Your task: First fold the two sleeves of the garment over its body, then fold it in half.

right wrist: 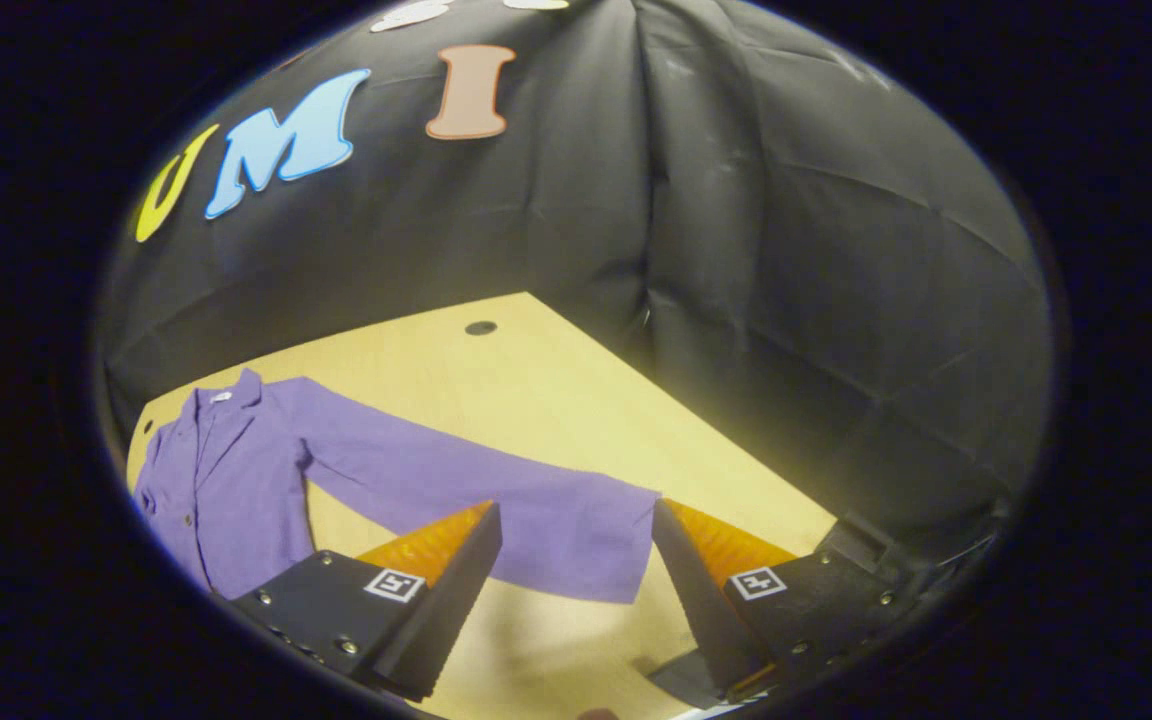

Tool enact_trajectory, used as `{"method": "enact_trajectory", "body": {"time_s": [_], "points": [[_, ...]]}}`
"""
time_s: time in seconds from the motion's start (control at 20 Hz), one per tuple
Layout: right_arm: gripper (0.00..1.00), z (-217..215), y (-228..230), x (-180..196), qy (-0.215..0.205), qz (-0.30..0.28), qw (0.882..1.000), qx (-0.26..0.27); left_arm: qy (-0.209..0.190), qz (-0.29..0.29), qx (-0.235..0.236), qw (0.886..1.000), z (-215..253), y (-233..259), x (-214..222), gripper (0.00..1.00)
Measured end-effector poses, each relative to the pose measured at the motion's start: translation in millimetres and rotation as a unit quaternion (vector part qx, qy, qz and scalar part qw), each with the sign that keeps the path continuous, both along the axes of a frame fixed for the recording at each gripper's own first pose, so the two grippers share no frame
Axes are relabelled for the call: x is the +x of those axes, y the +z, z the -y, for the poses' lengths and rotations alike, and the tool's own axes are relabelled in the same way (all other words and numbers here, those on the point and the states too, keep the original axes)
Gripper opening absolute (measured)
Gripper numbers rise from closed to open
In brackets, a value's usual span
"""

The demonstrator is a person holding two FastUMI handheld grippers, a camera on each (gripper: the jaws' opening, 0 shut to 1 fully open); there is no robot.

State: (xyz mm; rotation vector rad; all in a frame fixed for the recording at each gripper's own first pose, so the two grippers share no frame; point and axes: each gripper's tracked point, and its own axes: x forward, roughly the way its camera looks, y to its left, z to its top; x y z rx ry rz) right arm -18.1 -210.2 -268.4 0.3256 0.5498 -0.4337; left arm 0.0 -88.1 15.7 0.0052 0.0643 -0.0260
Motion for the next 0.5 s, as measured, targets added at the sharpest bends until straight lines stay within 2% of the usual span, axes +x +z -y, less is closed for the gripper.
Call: {"method": "enact_trajectory", "body": {"time_s": [0.25, 0.5], "points": [[0.95, 12, -33, 6, -0.046, -0.047, 0.997, 0.036, 0.010, -0.006, 0.008, 1.000, -9, -3, 3, 0.92], [0.95, 14, -56, 13, -0.067, -0.065, 0.993, 0.077, 0.014, -0.008, 0.007, 1.000, -18, -4, 7, 0.92]]}}
